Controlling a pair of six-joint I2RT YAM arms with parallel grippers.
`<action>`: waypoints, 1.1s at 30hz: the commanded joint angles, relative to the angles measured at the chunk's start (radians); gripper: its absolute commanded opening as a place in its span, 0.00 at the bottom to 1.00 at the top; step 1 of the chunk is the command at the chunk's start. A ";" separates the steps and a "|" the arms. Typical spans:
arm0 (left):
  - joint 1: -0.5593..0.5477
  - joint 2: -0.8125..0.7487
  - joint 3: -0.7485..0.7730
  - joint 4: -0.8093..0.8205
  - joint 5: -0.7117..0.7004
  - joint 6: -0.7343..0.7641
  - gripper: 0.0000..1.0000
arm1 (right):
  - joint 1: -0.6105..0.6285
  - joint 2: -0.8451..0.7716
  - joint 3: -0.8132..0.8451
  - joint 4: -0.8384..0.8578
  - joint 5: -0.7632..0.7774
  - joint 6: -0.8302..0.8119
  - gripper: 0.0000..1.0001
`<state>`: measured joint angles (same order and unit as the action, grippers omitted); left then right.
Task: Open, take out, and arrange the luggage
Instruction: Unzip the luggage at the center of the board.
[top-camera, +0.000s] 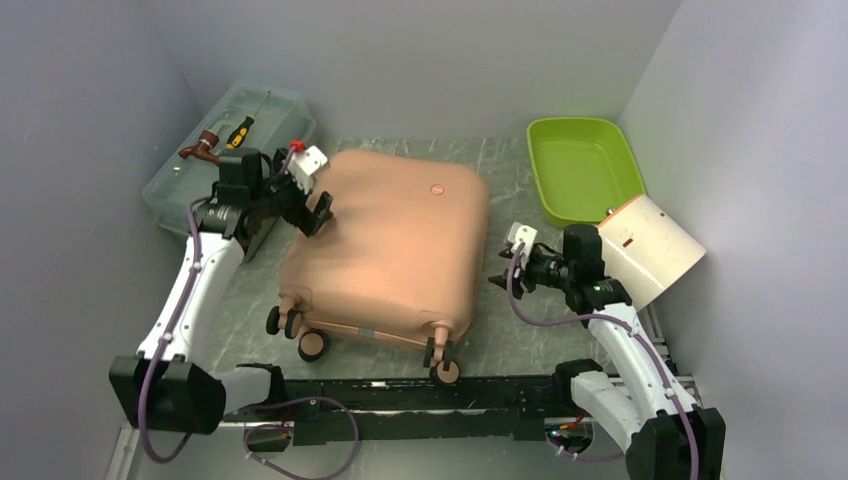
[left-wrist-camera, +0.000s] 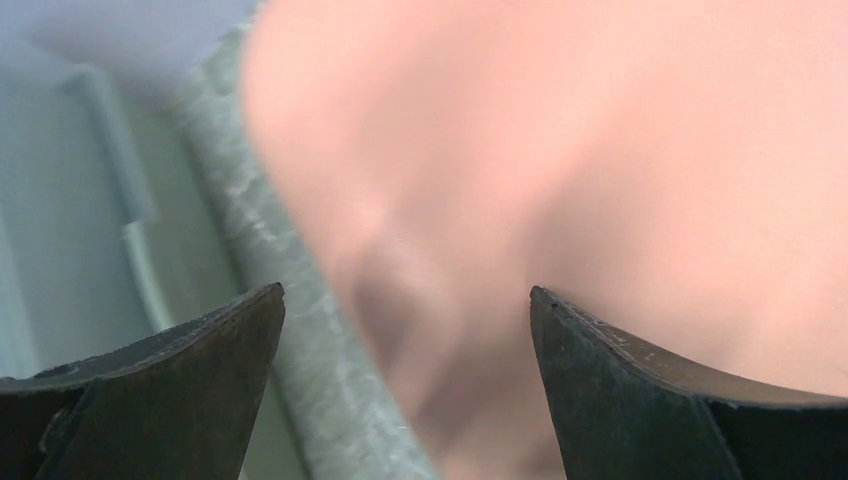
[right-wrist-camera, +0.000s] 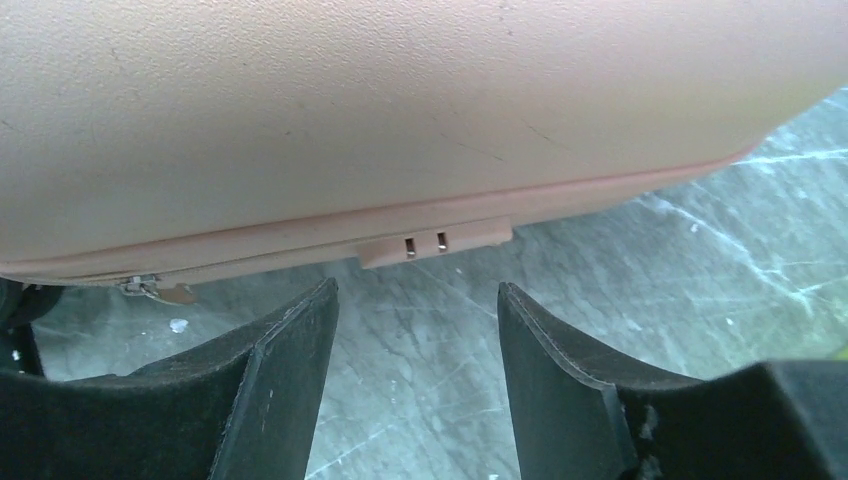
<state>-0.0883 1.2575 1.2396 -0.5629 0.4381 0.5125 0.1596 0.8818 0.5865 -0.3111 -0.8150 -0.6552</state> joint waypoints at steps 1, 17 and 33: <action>0.016 -0.055 -0.168 -0.135 0.193 0.041 1.00 | -0.027 -0.055 -0.015 0.033 0.014 -0.055 0.63; 0.164 0.014 -0.267 -0.028 0.343 -0.090 0.99 | -0.033 -0.079 -0.053 0.266 0.349 0.065 0.67; 0.168 0.200 -0.150 -0.377 0.706 0.124 0.99 | -0.032 -0.065 -0.053 0.248 0.296 0.060 0.68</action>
<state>0.1131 1.3548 1.1374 -0.5251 1.0626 0.5129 0.1303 0.8169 0.5350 -0.0959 -0.4820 -0.6052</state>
